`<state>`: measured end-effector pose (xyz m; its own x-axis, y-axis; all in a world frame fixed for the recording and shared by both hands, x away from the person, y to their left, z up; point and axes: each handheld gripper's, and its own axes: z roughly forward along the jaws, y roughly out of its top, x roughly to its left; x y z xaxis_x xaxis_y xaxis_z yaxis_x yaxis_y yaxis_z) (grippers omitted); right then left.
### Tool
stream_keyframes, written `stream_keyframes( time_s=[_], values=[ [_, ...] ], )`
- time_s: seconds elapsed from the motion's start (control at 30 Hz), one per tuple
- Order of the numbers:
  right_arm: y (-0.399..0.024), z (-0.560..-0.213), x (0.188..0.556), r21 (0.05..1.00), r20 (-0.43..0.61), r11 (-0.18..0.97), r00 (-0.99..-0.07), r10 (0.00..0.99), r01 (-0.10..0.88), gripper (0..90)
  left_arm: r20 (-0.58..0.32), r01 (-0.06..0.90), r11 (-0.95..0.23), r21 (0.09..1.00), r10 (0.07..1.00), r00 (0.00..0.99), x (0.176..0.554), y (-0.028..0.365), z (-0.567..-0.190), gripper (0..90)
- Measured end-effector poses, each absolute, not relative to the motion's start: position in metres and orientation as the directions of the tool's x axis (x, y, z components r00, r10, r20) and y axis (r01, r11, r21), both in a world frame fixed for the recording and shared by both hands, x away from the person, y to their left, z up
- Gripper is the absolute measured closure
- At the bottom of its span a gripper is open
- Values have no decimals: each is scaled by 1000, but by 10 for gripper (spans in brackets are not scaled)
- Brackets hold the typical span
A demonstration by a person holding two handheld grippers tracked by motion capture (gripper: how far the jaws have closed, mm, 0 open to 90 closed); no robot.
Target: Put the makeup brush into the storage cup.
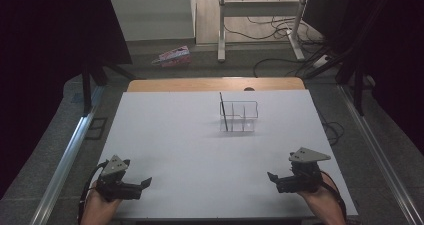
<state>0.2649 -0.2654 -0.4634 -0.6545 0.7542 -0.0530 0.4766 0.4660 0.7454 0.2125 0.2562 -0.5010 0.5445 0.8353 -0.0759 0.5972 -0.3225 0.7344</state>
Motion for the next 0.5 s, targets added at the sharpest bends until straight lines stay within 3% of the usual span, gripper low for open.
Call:
stream_keyframes(
  time_s=[0.5],
  values=[
    [-281,-465,257,751,-46,442,-628,777,491,0,-76,596,-323,735,835,545,213,256,-501,4]
  ],
)
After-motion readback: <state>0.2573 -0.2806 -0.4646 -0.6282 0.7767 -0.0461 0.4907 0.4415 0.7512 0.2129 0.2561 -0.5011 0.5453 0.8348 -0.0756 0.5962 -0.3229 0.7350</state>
